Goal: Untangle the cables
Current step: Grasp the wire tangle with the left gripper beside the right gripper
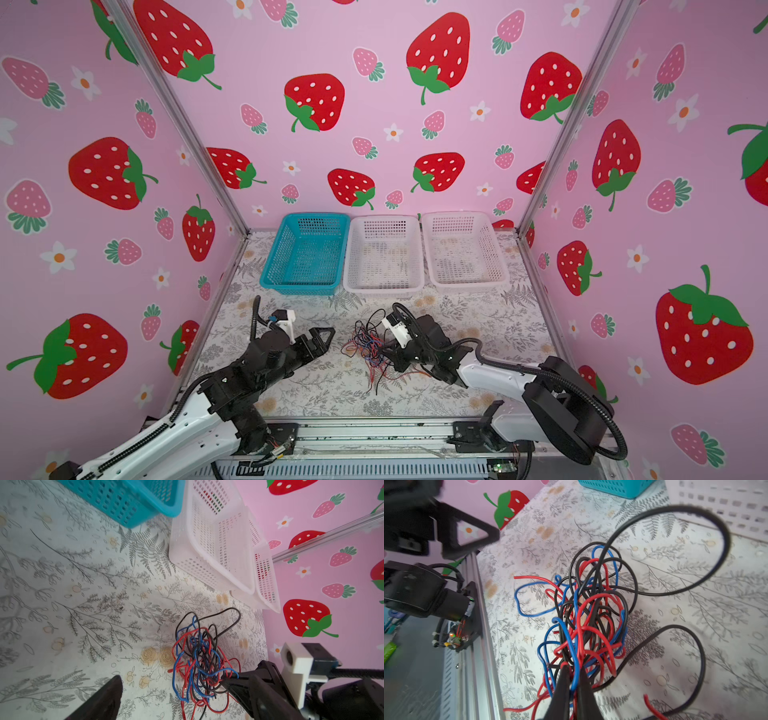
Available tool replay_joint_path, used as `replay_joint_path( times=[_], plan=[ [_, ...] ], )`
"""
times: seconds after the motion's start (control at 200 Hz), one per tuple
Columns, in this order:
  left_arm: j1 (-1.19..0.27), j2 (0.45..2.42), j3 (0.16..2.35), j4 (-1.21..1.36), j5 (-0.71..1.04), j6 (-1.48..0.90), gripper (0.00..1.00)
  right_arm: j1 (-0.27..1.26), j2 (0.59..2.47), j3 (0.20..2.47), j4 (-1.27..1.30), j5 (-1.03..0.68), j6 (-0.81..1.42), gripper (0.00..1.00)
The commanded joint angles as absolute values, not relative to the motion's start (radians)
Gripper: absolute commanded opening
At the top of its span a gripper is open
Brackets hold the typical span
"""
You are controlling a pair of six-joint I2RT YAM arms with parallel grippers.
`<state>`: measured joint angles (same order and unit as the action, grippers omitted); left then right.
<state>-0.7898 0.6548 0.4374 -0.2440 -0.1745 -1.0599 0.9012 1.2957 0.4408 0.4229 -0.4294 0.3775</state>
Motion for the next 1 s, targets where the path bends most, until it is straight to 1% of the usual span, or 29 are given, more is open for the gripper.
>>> replay_joint_path(
  times=[0.0,0.16,0.325,0.465,0.64,0.695,0.75,0.81,0.985,0.995],
  plan=[
    [-0.878,0.696,0.411,-0.155,-0.275,-1.130,0.93,0.907,1.327,0.492,0.551,-0.535,0.395,0.00],
    [-0.976,0.763,0.385,-0.034,-0.302,-1.142,0.91,0.907,1.379,0.501,0.655,-0.641,0.427,0.00],
    [-0.997,0.830,0.341,0.091,-0.270,-1.158,0.84,0.907,1.389,0.457,0.767,-0.710,0.445,0.00],
    [-1.002,0.867,0.313,0.159,-0.246,-1.170,0.65,0.910,1.366,0.421,0.826,-0.730,0.454,0.00],
    [-1.005,0.857,0.304,0.169,-0.244,-1.160,0.41,0.917,1.358,0.407,0.806,-0.707,0.443,0.00],
    [-1.005,0.844,0.300,0.168,-0.249,-1.158,0.35,0.921,1.359,0.408,0.789,-0.692,0.438,0.00],
    [-1.005,0.834,0.297,0.167,-0.254,-1.158,0.32,0.926,1.361,0.409,0.771,-0.678,0.430,0.00],
    [-1.005,0.826,0.293,0.166,-0.256,-1.155,0.22,0.927,1.363,0.414,0.752,-0.659,0.425,0.00],
    [-1.005,0.789,0.294,0.120,-0.265,-1.154,0.07,0.927,1.333,0.420,0.664,-0.571,0.396,0.00],
    [-1.005,0.785,0.294,0.117,-0.265,-1.154,0.03,0.927,1.330,0.419,0.658,-0.565,0.395,0.00]
  ],
)
